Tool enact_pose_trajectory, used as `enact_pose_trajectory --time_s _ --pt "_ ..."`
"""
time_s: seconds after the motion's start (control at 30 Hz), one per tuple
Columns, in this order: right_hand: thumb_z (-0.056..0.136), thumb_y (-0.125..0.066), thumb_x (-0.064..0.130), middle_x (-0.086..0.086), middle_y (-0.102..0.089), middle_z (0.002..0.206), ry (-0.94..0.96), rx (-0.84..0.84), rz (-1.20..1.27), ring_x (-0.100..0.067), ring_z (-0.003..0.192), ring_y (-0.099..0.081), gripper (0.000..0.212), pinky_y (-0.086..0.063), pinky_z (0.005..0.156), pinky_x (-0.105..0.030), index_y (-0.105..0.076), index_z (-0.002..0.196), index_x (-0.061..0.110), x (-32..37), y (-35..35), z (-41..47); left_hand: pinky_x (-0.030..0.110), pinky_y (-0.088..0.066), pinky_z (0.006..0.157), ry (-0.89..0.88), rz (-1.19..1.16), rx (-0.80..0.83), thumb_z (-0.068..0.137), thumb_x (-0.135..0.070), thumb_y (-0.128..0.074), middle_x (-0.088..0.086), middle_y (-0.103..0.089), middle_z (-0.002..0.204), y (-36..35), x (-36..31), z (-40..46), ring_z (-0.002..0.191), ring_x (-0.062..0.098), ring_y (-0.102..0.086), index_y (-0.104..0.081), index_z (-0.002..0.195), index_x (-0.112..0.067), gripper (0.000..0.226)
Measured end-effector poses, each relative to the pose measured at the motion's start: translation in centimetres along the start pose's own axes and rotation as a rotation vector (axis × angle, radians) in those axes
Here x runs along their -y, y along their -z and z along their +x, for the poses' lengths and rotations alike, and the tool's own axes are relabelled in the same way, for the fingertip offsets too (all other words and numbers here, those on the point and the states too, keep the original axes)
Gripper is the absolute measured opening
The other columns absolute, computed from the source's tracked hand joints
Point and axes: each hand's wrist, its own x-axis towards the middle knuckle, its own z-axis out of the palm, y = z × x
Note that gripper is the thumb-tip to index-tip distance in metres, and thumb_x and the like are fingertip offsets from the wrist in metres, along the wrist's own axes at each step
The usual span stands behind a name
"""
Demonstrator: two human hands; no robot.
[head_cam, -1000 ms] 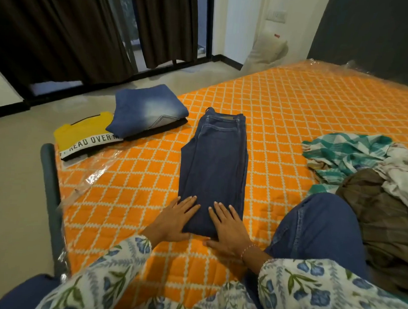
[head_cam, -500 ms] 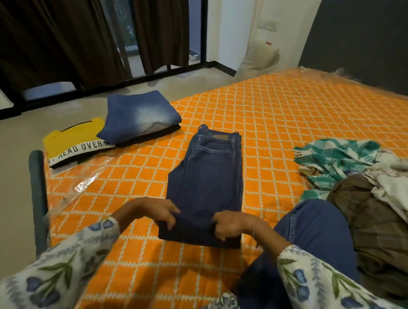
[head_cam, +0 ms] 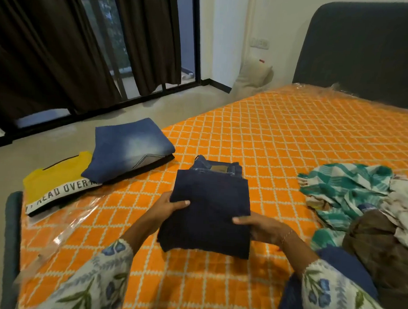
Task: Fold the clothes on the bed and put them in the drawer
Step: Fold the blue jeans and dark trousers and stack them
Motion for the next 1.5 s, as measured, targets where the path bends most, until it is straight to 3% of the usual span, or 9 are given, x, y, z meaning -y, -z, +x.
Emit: enact_pose_trajectory --time_s 0.1,0.33,0.43,0.6,0.7,0.93,1.07,1.2,1.5 --pt "0.079 -0.07 -0.001 -0.008 -0.066 0.121 0.208 -0.3 -0.037 -0.02 0.101 -0.066 0.041 -0.054 0.081 -0.03 -0.061 0.117 0.012 1.6 1.2 3.9 0.028 -0.052 0.085 -0.045 0.008 0.033 0.09 -0.008 -0.061 0.004 -0.065 0.118 0.4 -2.8 5.6 0.104 0.018 -0.064 -0.057 0.123 -0.01 0.033" --pt "0.084 -0.067 0.001 -0.008 -0.066 0.111 0.403 -0.606 0.037 -0.026 0.098 -0.065 0.037 -0.052 0.069 -0.027 -0.059 0.12 0.005 8.2 6.8 13.8 0.041 -0.047 0.092 -0.117 0.302 -0.21 0.094 -0.011 -0.057 0.014 -0.054 0.132 -0.1 -7.3 19.6 0.116 0.03 -0.054 -0.034 0.143 -0.012 0.054" --pt "0.089 -0.065 0.014 -0.013 -0.046 0.14 0.307 -0.821 -0.522 -0.033 0.129 -0.044 0.056 -0.043 0.091 -0.036 -0.04 0.139 0.009 7.8 9.0 18.2 0.049 -0.031 0.103 -0.087 1.029 -0.367 0.099 -0.032 -0.045 0.013 -0.031 0.149 -2.1 -4.9 22.4 0.138 0.032 -0.029 -0.013 0.151 -0.019 0.063" --pt "0.094 -0.019 0.065 -0.004 0.012 0.16 0.087 -0.807 -1.256 -0.023 0.147 0.011 0.067 -0.003 0.116 -0.053 -0.004 0.152 0.034 4.1 7.6 20.7 0.051 -0.001 0.116 -0.025 1.332 -0.167 0.099 -0.054 -0.016 0.006 0.011 0.16 -4.4 1.8 22.1 0.147 0.025 0.011 0.002 0.152 -0.028 0.062" --pt "0.076 0.007 0.078 -0.001 0.016 0.159 0.019 -0.803 -1.322 -0.025 0.147 0.014 0.084 -0.003 0.115 -0.055 0.002 0.15 0.04 2.1 7.3 21.1 0.046 -0.013 0.117 -0.076 1.244 -0.233 0.099 -0.054 -0.018 0.004 0.01 0.16 -4.0 3.4 21.9 0.147 0.024 0.004 0.005 0.152 -0.027 0.063" --pt "0.092 -0.019 0.066 -0.007 0.019 0.158 -0.081 -0.765 -1.268 -0.029 0.145 0.02 0.073 0.002 0.114 -0.057 0.013 0.149 0.034 1.1 8.1 17.5 0.045 -0.019 0.112 0.276 0.626 -0.273 0.099 -0.043 -0.038 0.023 -0.013 0.155 -1.0 3.1 20.7 0.141 0.039 -0.018 0.009 0.15 -0.008 0.077" --pt "0.09 -0.03 0.067 -0.011 -0.036 0.149 0.107 -0.783 -0.89 -0.032 0.13 -0.042 0.083 -0.04 0.103 -0.048 0.0 0.153 0.02 -1.0 7.1 14.9 0.036 -0.039 0.094 0.41 0.346 -0.159 0.092 -0.055 -0.048 0.019 -0.038 0.146 0.7 3.0 18.4 0.128 0.037 -0.043 -0.031 0.144 0.001 0.078" --pt "0.088 -0.061 0.044 -0.013 -0.066 0.114 0.019 -0.779 -0.287 -0.026 0.091 -0.063 0.048 -0.052 0.074 -0.036 -0.061 0.116 0.006 -0.6 6.6 12.9 0.033 -0.047 0.088 0.331 0.152 -0.084 0.083 -0.04 -0.07 0.007 -0.062 0.12 0.0 2.5 14.9 0.11 0.029 -0.06 -0.06 0.121 -0.008 0.05" --pt "0.09 -0.062 0.02 -0.004 -0.065 0.111 0.245 -0.545 -0.102 -0.02 0.093 -0.064 0.027 -0.049 0.072 -0.032 -0.057 0.116 0.019 1.8 3.8 12.2 0.017 -0.05 0.077 0.07 -0.124 -0.123 0.089 -0.015 -0.064 -0.003 -0.061 0.12 0.7 1.8 10.4 0.104 0.014 -0.06 -0.051 0.125 -0.019 0.039"
